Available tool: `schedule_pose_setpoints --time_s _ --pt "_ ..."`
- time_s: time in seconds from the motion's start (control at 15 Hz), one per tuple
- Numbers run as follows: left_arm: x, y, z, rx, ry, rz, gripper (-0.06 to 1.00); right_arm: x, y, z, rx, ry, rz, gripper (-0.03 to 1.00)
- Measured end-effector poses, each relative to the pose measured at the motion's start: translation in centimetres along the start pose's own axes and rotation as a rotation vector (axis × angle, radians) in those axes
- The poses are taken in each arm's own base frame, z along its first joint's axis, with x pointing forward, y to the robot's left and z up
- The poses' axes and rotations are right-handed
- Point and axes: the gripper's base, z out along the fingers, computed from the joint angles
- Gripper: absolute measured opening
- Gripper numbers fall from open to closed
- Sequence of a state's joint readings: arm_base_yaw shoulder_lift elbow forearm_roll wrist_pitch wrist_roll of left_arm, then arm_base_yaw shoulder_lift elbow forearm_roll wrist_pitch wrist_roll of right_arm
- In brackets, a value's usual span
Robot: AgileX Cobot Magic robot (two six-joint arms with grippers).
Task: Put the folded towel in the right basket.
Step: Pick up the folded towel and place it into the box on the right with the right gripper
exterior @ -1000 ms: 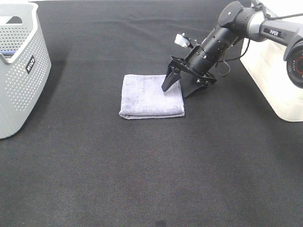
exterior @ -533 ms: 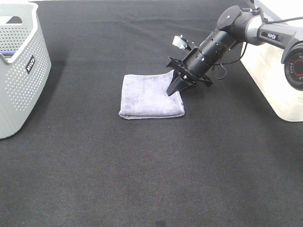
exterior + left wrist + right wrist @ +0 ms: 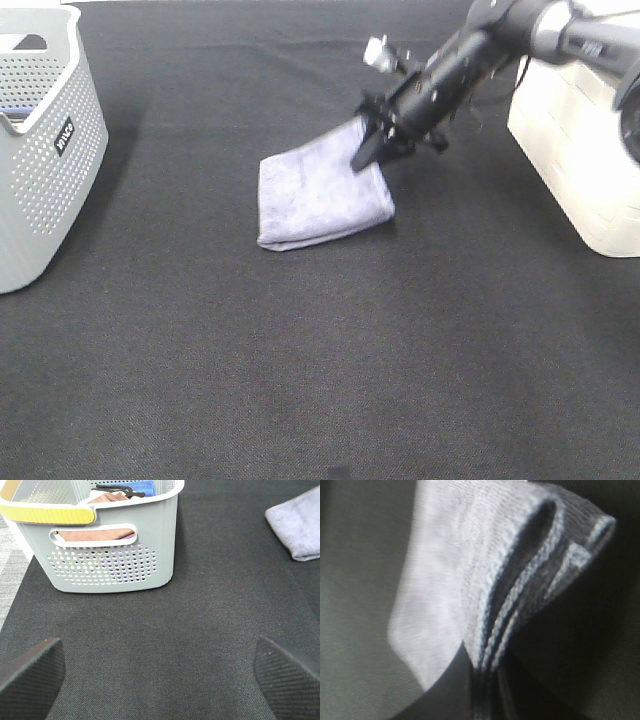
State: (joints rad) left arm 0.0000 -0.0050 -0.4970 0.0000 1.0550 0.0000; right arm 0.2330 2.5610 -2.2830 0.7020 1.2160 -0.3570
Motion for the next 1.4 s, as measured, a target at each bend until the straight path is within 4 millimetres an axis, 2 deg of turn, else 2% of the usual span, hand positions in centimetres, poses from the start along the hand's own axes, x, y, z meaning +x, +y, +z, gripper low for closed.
schedule_pose_setpoints --time_s 0.07,0.13,0.33,0.4,0.53,0.73,0.87,1.0,1.07,1.13,1.27,1.4 --pt "0.0 0.0 0.0 0.0 0.0 0.0 0.97 -0.4 1.0 -1.5 0.011 -0.026 -0.029 0.05" --pt "0.0 0.0 0.0 0.0 0.0 0.0 0.97 -0.4 1.0 -1.5 0.011 -0.026 -0.029 0.05" --pt "0.0 0.0 0.0 0.0 0.0 0.0 0.97 -1.3 4.3 -6.5 0.069 -0.103 -0.122 0.05" --pt "0.0 0.0 0.0 0.0 0.0 0.0 0.97 -1.4 6.0 -9.2 0.108 -0.143 -0.169 0.05" --pt "0.0 0.0 0.0 0.0 0.0 0.0 0.97 -1.3 8.2 -13.2 0.175 -0.204 -0.229 0.05" --pt "0.0 0.0 0.0 0.0 0.0 0.0 0.97 -0.5 9.7 -20.2 0.271 -0.324 -0.235 0.05" --pt "0.0 0.0 0.0 0.0 0.0 0.0 0.97 0.4 8.9 -24.9 0.348 -0.404 -0.193 0.05" --pt "0.0 0.0 0.0 0.0 0.0 0.0 0.97 1.9 7.2 -29.7 0.433 -0.481 -0.133 0.05" --pt "0.0 0.0 0.0 0.0 0.0 0.0 0.97 2.5 6.1 -31.4 0.479 -0.503 -0.105 0.05" --pt "0.0 0.0 0.0 0.0 0.0 0.0 0.97 3.5 4.1 -33.6 0.543 -0.525 -0.055 0.05" --pt "0.0 0.0 0.0 0.0 0.0 0.0 0.97 4.8 1.4 -35.8 0.619 -0.54 0.033 0.05" --pt "0.0 0.0 0.0 0.0 0.0 0.0 0.97 5.7 -0.9 -36.8 0.66 -0.545 0.115 0.05"
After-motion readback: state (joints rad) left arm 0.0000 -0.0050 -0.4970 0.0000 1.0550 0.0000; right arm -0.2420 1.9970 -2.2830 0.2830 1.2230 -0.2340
